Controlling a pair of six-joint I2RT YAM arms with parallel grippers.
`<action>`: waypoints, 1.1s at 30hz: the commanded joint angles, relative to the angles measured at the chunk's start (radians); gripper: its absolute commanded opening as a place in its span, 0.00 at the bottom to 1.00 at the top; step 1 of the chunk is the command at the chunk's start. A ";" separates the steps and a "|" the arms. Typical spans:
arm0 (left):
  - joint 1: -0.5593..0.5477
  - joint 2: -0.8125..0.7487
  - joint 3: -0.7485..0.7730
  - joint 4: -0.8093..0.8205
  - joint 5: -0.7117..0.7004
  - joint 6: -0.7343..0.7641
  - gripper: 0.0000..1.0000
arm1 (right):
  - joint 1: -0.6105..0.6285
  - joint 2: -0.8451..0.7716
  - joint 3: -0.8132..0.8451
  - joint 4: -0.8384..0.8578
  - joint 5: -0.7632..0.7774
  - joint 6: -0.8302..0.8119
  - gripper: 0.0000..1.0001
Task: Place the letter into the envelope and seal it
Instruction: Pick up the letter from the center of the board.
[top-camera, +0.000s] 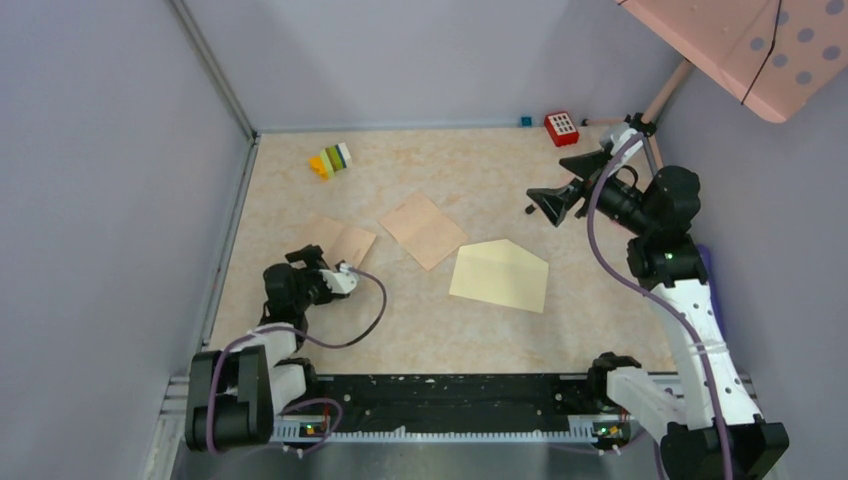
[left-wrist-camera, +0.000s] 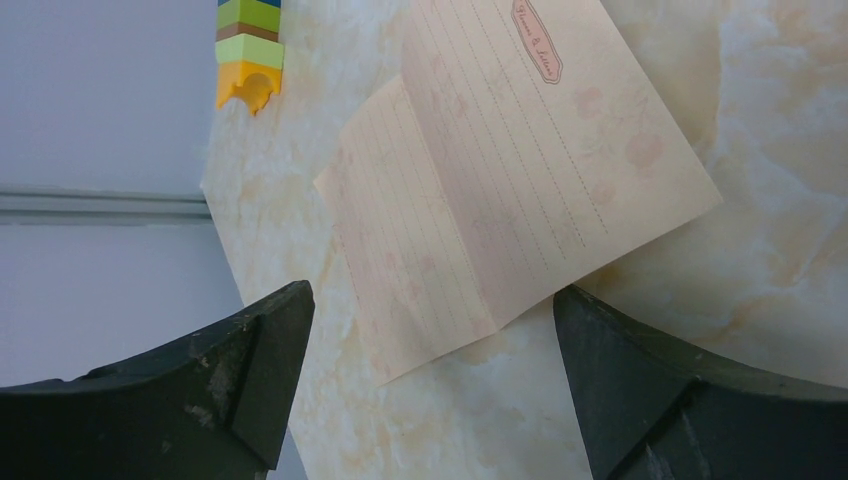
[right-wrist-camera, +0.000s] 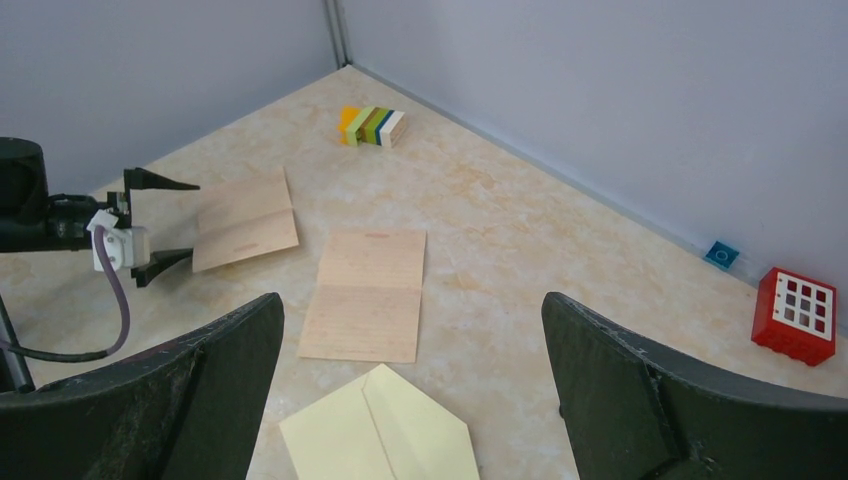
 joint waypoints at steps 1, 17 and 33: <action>-0.016 0.075 -0.035 0.036 0.016 -0.025 0.93 | 0.013 0.000 -0.003 0.033 0.008 -0.014 0.99; -0.053 0.070 0.011 0.036 0.005 -0.177 0.11 | 0.014 0.001 -0.007 0.034 0.018 -0.013 0.99; -0.054 -0.181 0.481 -0.631 0.314 -0.508 0.00 | 0.059 0.079 0.042 0.013 -0.077 -0.013 0.99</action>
